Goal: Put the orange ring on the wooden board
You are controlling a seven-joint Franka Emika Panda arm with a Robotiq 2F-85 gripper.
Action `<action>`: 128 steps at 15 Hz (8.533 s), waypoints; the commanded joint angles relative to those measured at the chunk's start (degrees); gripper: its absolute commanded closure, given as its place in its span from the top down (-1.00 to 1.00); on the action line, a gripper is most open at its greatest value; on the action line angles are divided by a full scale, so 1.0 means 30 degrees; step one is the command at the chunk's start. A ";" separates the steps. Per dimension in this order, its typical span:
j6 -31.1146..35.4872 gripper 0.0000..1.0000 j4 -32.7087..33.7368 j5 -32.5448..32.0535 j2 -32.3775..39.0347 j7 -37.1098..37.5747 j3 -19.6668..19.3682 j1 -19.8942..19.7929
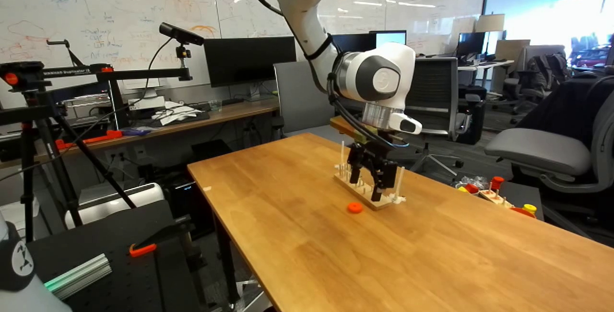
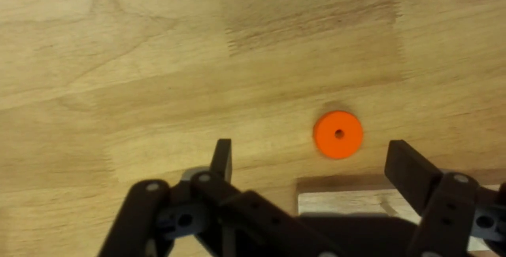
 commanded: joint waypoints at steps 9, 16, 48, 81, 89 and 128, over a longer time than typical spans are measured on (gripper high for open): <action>0.1534 1.00 0.1413 0.0108 0.2467 0.0803 0.0223 0.0261; 0.2554 1.00 0.1875 -0.0117 0.3034 0.1195 0.0193 0.0810; 0.2014 -0.72 0.1951 0.2960 0.0873 0.0840 0.1481 -0.0973; 0.0383 -0.72 0.6573 0.2200 0.4330 0.1195 0.1051 -0.0161; 0.0305 -0.72 0.6647 0.2350 0.4761 0.1150 0.1155 -0.0282; -0.0542 -0.72 0.5721 0.2871 0.3284 0.0595 0.1784 -0.0660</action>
